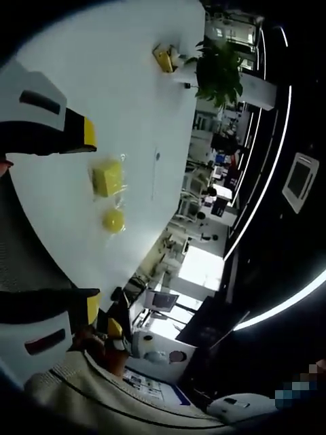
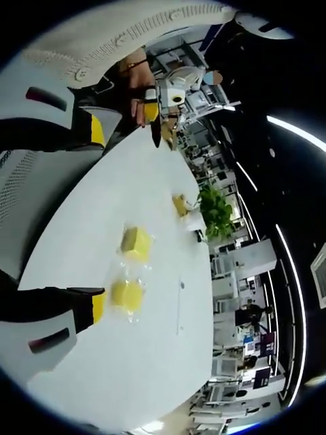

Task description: Compare the silicone blocks by pressing each to a similar depth, holding the contact briefly, and releasing to observe deformation and rebound differences across the visible hardness samples.

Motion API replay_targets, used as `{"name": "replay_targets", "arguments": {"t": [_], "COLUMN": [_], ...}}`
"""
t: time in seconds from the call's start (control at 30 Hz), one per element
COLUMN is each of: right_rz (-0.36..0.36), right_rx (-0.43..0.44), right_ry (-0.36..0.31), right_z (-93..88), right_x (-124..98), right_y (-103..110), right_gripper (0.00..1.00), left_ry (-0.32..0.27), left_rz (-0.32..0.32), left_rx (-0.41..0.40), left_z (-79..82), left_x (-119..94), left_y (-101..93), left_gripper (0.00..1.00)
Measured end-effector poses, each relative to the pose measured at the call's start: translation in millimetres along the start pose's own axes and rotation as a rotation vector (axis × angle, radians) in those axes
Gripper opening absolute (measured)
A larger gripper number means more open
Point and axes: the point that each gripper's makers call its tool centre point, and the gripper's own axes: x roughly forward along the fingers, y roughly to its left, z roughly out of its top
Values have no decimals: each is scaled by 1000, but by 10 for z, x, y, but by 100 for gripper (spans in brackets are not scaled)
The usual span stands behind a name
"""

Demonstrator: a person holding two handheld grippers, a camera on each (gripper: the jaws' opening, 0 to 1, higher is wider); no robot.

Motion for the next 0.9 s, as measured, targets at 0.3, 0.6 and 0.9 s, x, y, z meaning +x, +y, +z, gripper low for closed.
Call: {"name": "replay_targets", "arguments": {"t": [0.3, 0.6, 0.9], "right_rz": [-4, -14, -20], "right_rx": [4, 16, 9], "right_ry": [0, -12, -9], "right_z": [-10, -4, -8], "right_x": [-9, -1, -4], "right_y": [-16, -43, -51], "right_gripper": [76, 76, 75], "left_ry": [7, -5, -8], "left_rz": [-5, 13, 13], "left_rx": [2, -14, -23], "left_z": [-15, -25, -38], "left_x": [9, -20, -13], "left_y": [-14, 18, 10], "left_gripper": [81, 81, 81]}}
